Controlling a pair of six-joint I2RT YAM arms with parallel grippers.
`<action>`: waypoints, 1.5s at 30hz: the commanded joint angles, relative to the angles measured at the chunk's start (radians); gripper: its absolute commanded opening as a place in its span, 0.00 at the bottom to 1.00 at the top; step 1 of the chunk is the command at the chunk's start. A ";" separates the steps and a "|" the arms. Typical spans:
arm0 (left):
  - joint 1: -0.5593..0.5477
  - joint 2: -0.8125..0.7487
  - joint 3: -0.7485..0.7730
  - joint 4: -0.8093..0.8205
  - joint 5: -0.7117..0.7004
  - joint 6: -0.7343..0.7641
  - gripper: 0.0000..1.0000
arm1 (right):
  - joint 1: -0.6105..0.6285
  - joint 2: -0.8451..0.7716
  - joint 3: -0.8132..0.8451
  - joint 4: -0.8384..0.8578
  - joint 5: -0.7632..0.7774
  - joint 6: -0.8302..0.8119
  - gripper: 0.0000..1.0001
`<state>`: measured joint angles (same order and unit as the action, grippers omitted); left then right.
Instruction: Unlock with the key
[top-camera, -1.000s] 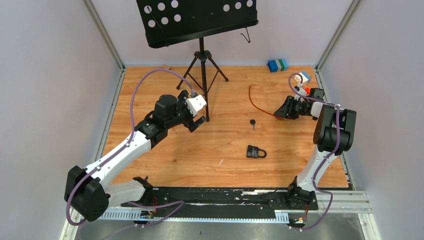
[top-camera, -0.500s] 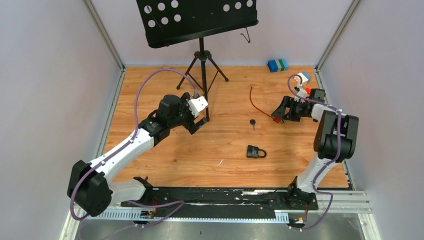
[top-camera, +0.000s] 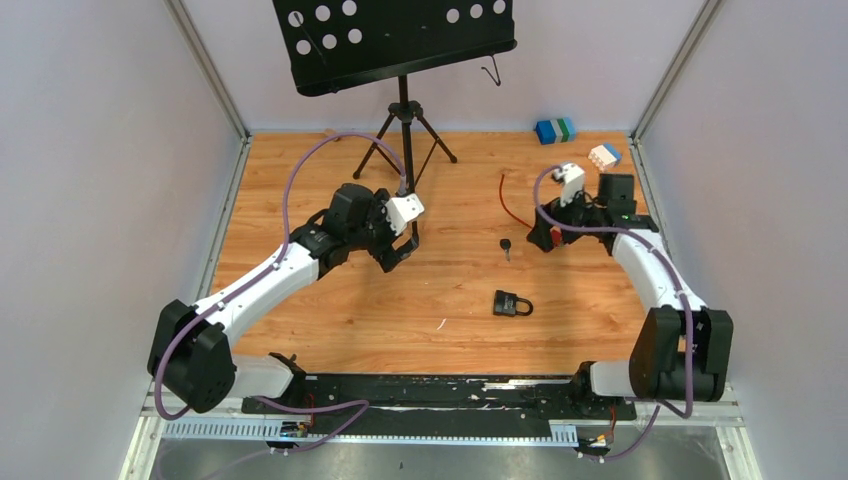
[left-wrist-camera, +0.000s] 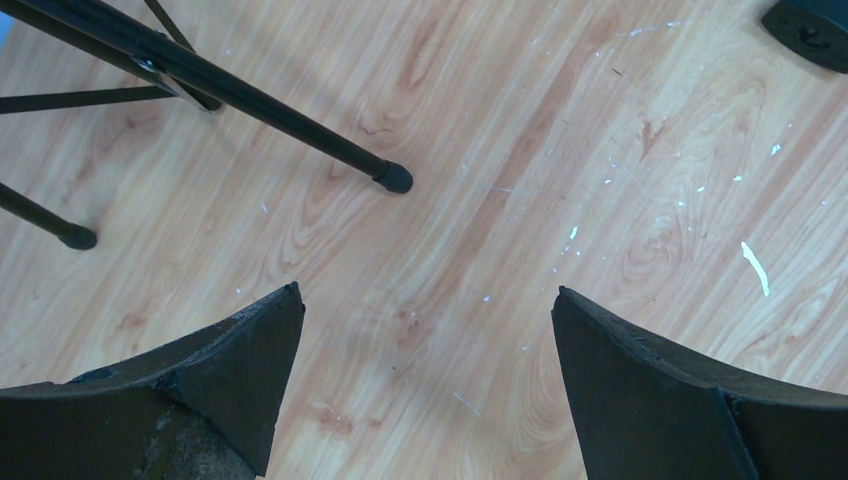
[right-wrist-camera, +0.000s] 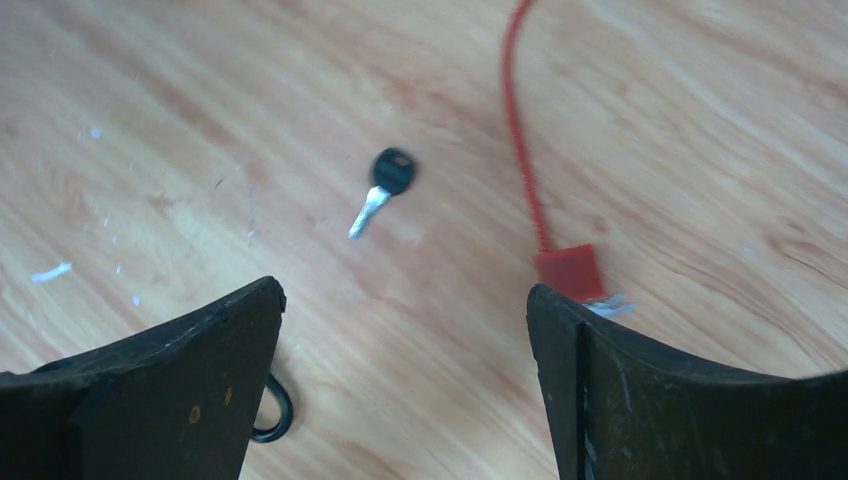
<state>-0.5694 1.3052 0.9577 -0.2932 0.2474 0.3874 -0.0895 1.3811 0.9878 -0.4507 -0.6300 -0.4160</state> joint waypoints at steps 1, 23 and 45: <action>0.001 -0.015 0.039 -0.024 0.013 0.004 1.00 | 0.175 -0.091 -0.063 -0.094 0.121 -0.148 0.93; 0.001 -0.022 0.030 -0.039 0.045 0.007 1.00 | 0.349 0.364 0.170 -0.032 0.349 0.014 0.82; 0.000 -0.027 0.029 -0.039 0.036 0.010 1.00 | 0.398 0.507 0.214 -0.045 0.408 0.047 0.45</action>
<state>-0.5694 1.3037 0.9577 -0.3336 0.2790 0.3950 0.2810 1.8835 1.2221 -0.4938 -0.2405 -0.3737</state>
